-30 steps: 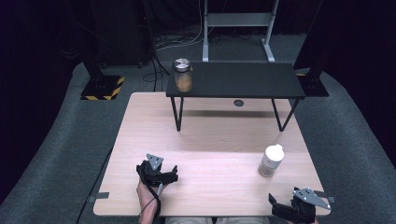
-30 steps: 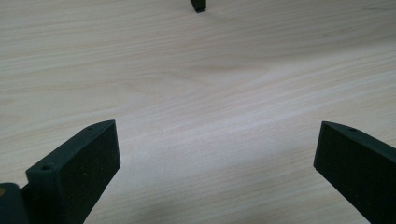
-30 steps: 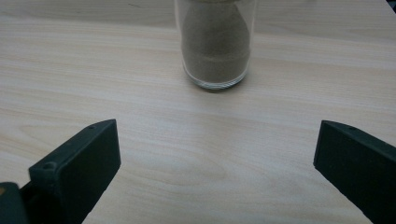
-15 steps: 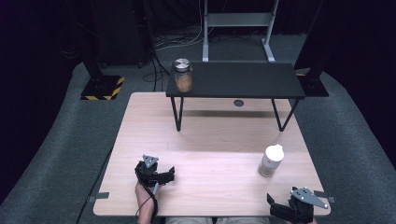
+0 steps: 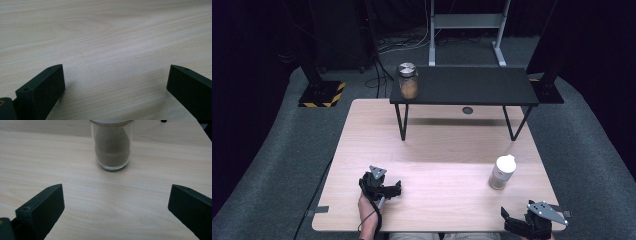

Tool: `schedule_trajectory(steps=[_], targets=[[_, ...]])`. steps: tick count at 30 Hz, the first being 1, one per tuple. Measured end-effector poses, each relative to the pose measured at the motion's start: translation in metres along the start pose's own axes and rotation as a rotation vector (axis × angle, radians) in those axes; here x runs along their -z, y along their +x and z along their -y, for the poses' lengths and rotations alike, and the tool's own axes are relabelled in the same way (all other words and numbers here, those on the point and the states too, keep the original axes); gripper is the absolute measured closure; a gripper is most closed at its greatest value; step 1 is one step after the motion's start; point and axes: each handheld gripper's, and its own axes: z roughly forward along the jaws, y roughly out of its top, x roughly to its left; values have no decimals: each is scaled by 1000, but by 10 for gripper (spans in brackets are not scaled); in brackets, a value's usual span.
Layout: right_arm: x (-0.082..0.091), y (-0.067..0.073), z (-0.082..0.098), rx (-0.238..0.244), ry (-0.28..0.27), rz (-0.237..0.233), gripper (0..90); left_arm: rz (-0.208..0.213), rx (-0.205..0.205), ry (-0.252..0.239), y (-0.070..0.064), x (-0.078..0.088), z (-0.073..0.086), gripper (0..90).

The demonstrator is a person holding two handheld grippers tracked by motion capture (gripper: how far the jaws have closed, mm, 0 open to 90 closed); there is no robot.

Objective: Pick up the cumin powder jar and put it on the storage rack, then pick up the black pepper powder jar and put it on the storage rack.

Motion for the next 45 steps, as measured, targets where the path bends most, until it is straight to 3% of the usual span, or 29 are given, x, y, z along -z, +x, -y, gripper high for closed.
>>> schedule_trajectory(steps=[18,22,28,39,45], targets=[[-3,0,2,-7,-5,-21,0,15,2,-9,3,1,2,14],[-2,-3,9,-33,-61,-53,0,15,-5,-9,2,1,2,15],[-6,-5,14,-33,-97,-71,0,20,-8,-16,3,1,3,16],[-21,-6,14,4,-167,-74,0,25,-23,-20,2,2,3,19],[-35,-5,7,-17,-186,-70,0,23,-34,-14,1,1,2,21]])
